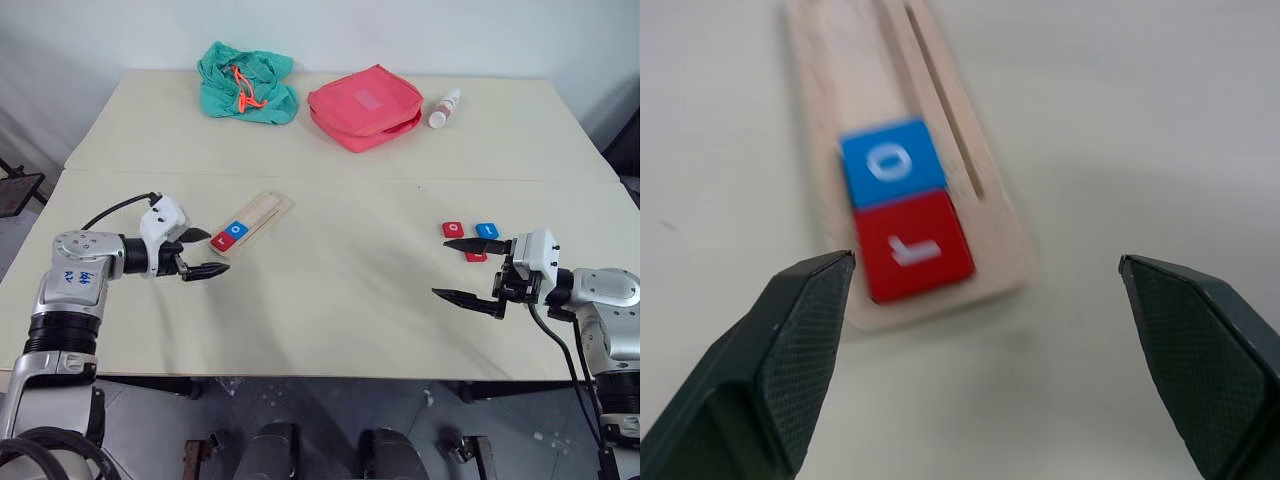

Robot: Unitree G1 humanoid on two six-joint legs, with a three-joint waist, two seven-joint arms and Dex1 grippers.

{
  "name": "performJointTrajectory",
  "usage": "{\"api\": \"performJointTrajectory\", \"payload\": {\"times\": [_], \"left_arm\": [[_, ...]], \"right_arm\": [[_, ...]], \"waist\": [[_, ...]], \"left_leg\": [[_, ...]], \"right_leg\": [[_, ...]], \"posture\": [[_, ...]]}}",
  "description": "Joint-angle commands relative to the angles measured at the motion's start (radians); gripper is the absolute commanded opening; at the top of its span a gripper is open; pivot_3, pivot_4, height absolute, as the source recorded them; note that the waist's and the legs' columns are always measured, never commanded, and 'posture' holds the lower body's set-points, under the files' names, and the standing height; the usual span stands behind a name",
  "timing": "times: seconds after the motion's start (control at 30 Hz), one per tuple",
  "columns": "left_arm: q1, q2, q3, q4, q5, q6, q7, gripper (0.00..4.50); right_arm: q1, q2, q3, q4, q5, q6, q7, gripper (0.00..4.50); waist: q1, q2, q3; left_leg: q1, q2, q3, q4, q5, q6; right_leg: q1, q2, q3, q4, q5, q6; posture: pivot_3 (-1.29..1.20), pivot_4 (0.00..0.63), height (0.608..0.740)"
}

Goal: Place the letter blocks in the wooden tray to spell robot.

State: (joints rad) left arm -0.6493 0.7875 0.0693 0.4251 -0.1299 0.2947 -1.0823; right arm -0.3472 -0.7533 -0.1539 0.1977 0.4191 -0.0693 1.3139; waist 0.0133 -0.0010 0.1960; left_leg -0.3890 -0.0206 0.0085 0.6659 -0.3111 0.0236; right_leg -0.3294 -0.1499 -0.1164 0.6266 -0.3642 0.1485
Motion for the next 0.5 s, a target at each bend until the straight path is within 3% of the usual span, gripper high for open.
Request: {"api": "performJointTrajectory", "payload": {"times": [0.03,0.5], "left_arm": [[0.005,0.017,0.046,-0.042,-0.018,0.015,0.055,4.5],[0.03,-0.054,0.033,-0.042,-0.026,0.002,0.167,4.5]], "right_arm": [[0.006,0.0,-0.015,-0.024,0.011,-0.016,-0.006,4.43],[0.016,-0.005,-0.02,-0.032,0.012,-0.012,-0.013,4.43]], "waist": [[0.0,0.0,0.0],[0.006,0.0,0.0]], "left_leg": [[0.0,0.0,0.0,0.0,0.0,0.0],[0.0,0.0,0.0,0.0,0.0,0.0]], "right_leg": [[0.0,0.0,0.0,0.0,0.0,0.0],[0.0,0.0,0.0,0.0,0.0,0.0]], "posture": [[0.0,0.15,0.74],[0.0,0.15,0.74]]}}
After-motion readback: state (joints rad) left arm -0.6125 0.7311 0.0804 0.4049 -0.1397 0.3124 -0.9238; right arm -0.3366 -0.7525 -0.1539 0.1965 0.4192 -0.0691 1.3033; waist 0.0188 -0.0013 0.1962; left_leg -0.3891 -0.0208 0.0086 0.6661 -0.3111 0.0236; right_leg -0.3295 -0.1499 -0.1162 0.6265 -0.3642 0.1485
